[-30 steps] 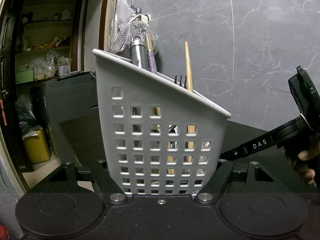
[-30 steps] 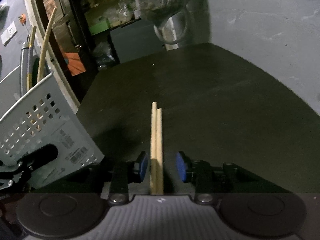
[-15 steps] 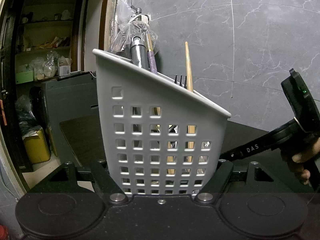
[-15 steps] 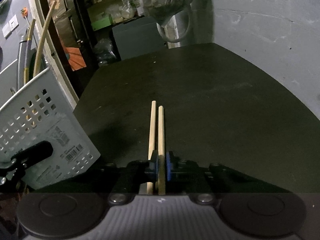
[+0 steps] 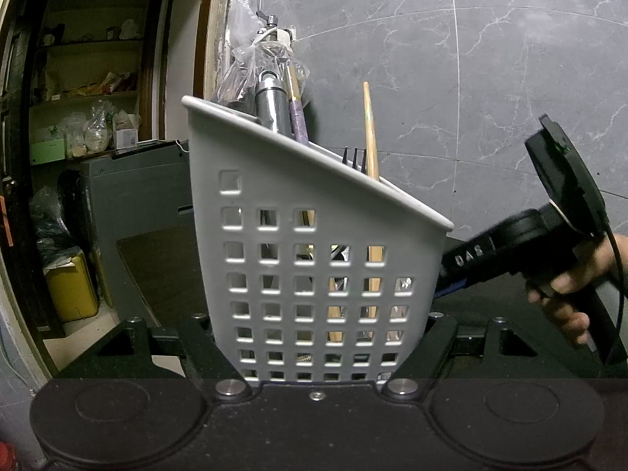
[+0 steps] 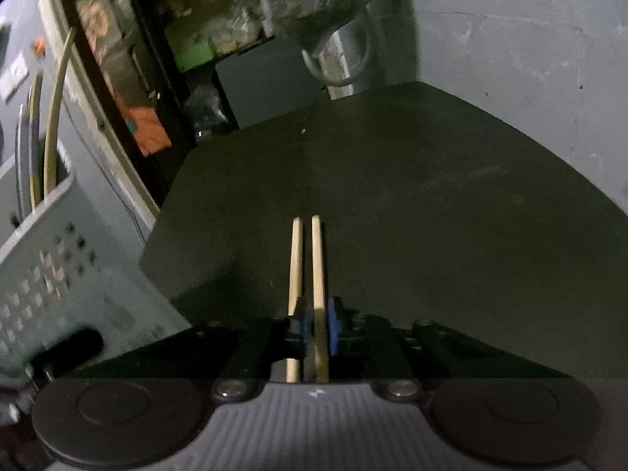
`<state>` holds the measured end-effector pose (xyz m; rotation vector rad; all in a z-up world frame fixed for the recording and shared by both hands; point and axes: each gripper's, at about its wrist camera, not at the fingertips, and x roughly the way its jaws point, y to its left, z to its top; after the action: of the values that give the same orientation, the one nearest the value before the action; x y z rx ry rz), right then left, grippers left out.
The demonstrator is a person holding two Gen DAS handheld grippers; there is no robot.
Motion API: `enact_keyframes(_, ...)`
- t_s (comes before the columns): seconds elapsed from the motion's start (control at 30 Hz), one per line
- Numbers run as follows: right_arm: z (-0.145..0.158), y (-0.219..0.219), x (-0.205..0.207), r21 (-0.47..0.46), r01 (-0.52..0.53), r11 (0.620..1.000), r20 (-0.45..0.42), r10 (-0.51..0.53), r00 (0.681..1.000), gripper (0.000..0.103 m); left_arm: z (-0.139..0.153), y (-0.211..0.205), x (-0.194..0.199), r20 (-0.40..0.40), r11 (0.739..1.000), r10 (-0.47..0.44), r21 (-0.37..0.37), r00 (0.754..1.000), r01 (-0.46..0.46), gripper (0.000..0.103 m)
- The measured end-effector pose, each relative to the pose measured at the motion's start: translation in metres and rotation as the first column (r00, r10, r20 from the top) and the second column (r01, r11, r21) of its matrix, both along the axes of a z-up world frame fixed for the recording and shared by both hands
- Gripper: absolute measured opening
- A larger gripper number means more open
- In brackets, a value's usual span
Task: Organize utensils
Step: 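Lift the plain chopsticks and carry them toward the basket with the right tool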
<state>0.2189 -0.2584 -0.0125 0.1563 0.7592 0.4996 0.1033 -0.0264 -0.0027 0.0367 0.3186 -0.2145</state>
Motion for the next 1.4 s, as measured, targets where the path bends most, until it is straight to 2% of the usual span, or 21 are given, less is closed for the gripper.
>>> enact_keyframes(0.03,0.001,0.0,0.002,0.01,0.0,1.0,-0.005,0.0,1.0,0.046,0.0,0.0,0.0,0.0,1.0,0.0,0.0,1.0,0.0,0.076)
enact_keyframes(0.13,0.004,0.009,0.007,-0.008,-0.017,1.0,-0.004,0.017,1.0,0.059,0.0,0.0,0.0,0.0,1.0,0.0,0.0,1.0,0.0,0.076)
enact_keyframes(0.33,0.006,0.037,0.012,-0.148,-0.046,0.988,0.004,0.047,0.999,0.061,0.0,0.0,0.0,0.001,1.0,0.0,-0.001,1.0,0.0,0.076)
enact_keyframes(0.47,0.004,0.051,0.011,-0.24,-0.058,0.969,0.008,0.062,0.998,0.055,0.0,0.0,0.0,0.0,1.0,0.0,0.0,1.0,0.0,0.076)
enact_keyframes(0.53,0.004,0.058,0.008,-0.291,-0.054,0.955,0.026,0.064,0.998,0.038,0.0,0.0,0.0,0.001,1.0,0.0,-0.001,1.0,0.0,0.076)
enact_keyframes(0.57,0.004,0.06,0.007,-0.305,-0.058,0.951,0.034,0.072,0.997,0.033,0.0,0.0,0.0,0.0,1.0,0.0,0.0,1.0,0.0,0.076)
enact_keyframes(0.6,0.005,0.06,0.011,-0.297,-0.064,0.953,0.027,0.076,0.997,0.017,0.0,0.0,0.0,0.0,1.0,0.0,0.0,1.0,0.0,0.076)
enact_keyframes(0.63,0.006,0.06,0.011,-0.301,-0.061,0.952,0.026,0.072,0.997,0.015,0.0,0.0,0.0,0.001,1.0,0.0,-0.001,1.0,0.0,0.076)
enact_keyframes(0.77,0.006,0.062,0.009,-0.314,-0.064,0.947,0.025,0.075,0.997,0.015,0.0,0.0,0.0,0.0,1.0,0.0,-0.001,1.0,0.0,0.076)
enact_keyframes(1.07,0.014,0.064,0.019,-0.326,-0.082,0.942,-0.036,0.074,0.997,0.017,0.0,-0.001,0.001,0.003,1.0,-0.005,-0.007,1.0,0.005,0.076)
enact_keyframes(1.4,0.013,0.068,0.026,-0.334,-0.109,0.936,-0.03,0.105,0.994,0.015,-0.001,0.002,0.0,0.003,1.0,-0.007,-0.012,1.0,0.007,0.076)
